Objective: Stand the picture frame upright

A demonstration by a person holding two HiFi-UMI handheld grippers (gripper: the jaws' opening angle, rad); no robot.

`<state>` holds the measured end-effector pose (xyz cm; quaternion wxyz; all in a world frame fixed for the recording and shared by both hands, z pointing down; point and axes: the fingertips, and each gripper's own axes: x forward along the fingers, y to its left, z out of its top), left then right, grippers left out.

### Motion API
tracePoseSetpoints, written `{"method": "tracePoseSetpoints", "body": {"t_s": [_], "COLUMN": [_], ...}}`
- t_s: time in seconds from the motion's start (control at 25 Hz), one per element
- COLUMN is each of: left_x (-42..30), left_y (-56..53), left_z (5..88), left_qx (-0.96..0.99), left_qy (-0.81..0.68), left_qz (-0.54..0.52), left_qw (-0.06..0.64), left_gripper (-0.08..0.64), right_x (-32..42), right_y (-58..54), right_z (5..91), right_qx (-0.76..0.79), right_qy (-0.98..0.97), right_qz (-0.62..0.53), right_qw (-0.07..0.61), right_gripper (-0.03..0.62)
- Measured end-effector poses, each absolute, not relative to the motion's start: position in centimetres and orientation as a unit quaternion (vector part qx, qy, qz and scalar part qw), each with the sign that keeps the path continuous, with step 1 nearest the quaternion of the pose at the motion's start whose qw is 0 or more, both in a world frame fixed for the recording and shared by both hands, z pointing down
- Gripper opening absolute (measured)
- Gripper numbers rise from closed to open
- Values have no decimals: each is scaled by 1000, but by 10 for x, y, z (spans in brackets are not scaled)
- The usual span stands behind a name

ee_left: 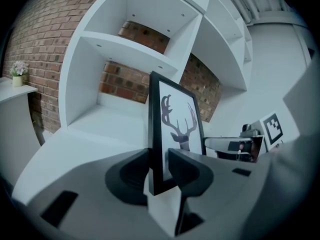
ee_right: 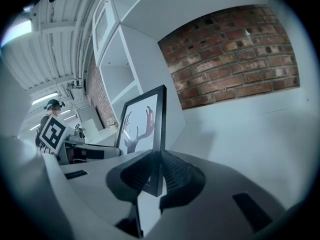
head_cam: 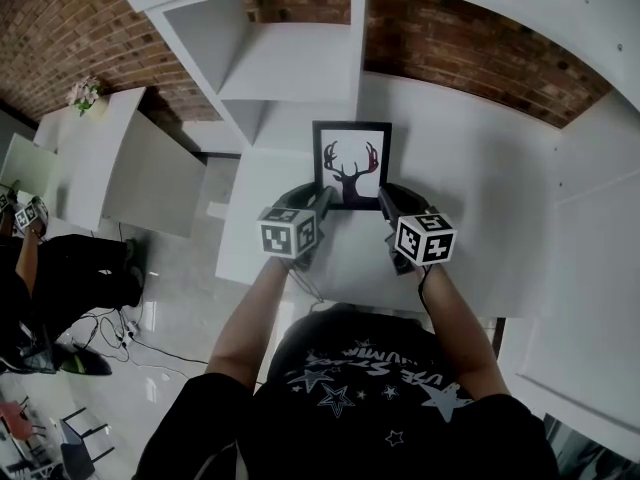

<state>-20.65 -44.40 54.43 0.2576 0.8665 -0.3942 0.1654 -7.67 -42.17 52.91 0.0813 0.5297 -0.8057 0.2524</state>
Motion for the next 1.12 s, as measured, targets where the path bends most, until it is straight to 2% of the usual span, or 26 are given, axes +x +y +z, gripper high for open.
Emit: {"method": "tracePoseSetpoints", "body": {"t_s": [0.72, 1.12], "left_x": [-201, -201], "left_y": [-492, -516], "left_z": [572, 577], "left_qx": [877, 878], "left_qy": [-387, -389], "left_qz": [200, 205], "left_qw": [202, 189], "left_gripper": [129, 129], "right_x": [-74, -76], "right_y": [-462, -481], "right_z": [550, 555], "right_qx": [558, 561], "right_qy": [-787, -785], "right_qz": [247, 250], "right_qw": [94, 76], "right_gripper": [57, 57]}}
